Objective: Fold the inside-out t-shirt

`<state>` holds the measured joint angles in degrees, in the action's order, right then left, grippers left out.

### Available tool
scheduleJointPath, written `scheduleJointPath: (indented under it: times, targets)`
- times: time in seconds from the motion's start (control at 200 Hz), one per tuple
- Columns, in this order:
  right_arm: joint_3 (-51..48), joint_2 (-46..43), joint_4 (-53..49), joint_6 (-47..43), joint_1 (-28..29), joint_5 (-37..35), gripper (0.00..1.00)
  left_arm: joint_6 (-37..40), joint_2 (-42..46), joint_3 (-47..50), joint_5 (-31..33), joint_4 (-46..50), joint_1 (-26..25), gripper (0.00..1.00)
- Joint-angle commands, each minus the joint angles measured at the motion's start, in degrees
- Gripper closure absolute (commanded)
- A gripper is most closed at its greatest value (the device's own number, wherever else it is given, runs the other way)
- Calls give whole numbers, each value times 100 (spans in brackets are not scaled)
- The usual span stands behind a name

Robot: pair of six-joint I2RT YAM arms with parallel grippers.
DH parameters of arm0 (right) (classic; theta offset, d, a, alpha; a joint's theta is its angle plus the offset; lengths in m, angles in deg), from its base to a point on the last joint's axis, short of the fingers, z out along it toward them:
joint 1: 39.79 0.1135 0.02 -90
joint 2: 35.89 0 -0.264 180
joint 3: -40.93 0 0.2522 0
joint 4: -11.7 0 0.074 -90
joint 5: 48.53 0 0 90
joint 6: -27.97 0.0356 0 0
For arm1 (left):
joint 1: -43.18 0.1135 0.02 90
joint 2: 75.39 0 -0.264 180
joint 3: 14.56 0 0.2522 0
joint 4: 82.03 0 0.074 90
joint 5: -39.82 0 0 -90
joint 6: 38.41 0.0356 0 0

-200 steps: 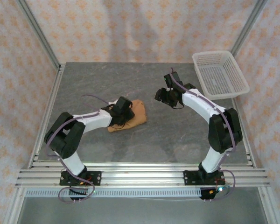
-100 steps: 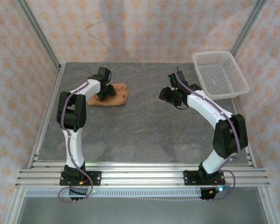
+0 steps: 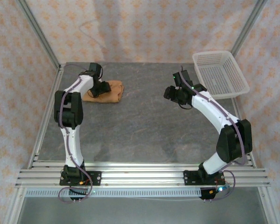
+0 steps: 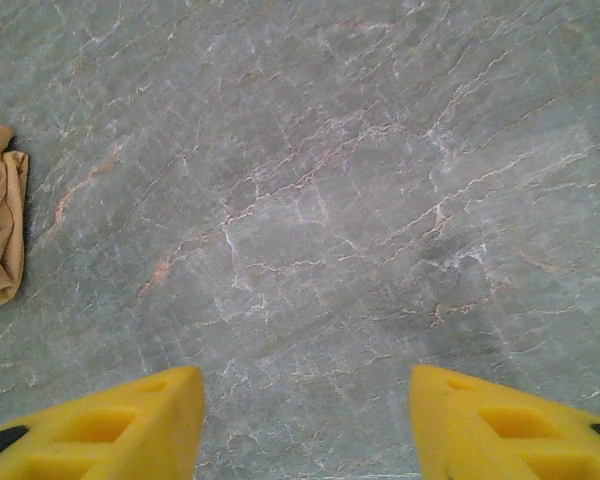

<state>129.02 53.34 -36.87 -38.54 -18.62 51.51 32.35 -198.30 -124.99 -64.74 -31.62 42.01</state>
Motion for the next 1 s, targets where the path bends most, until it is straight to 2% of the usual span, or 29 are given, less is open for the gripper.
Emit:
scheduleJointPath:
  times: [0.0,0.09,0.155,0.235,0.305,0.375,0.425,0.545,0.636,0.711,0.836,0.961,0.996]
  targets:
    - [-113,-517,-93,-351,-25,-576,40,107,887,358,132,-78,7,25]
    - [-645,-1100,381,-604,-33,-912,35,37,1498,640,295,-202,-28,19]
    - [-1164,-1608,840,-810,-32,-1279,26,26,1951,895,472,-251,-94,17]
    - [-1769,-2112,1265,-1015,-27,-2359,8,-9,2661,1511,914,-531,-250,17]
    - [-2342,-2629,1833,-1401,-31,-3431,0,-70,3384,2328,1404,-1062,-433,17]
    - [-2964,-2964,2577,-1785,-45,-4443,1,-56,4029,3171,1892,-1629,-625,16]
    - [-3394,-3102,3206,-2122,-73,-4795,1,59,4392,3794,2236,-2184,-735,17]
    - [-4222,-3122,4599,-3110,-97,-4590,1,762,4759,4800,3127,-3092,-857,18]
    - [-4363,-2840,4964,-3202,-242,-4550,1,1314,4983,5500,3106,-3821,-867,15]
    - [-4419,-2528,5177,-3046,-505,-4364,1,1593,5188,6123,3260,-4561,-867,7]
    - [-4663,-1984,5922,-2730,-976,-3979,1,2036,5227,6779,3118,-5502,-859,6]
    - [-4901,-1340,6762,-2276,-1246,-3547,1,2193,4871,7211,2939,-6549,-859,5]
    - [-5041,-1120,7185,-2374,-1257,-3466,1,2170,4842,7147,2983,-6465,-855,5]
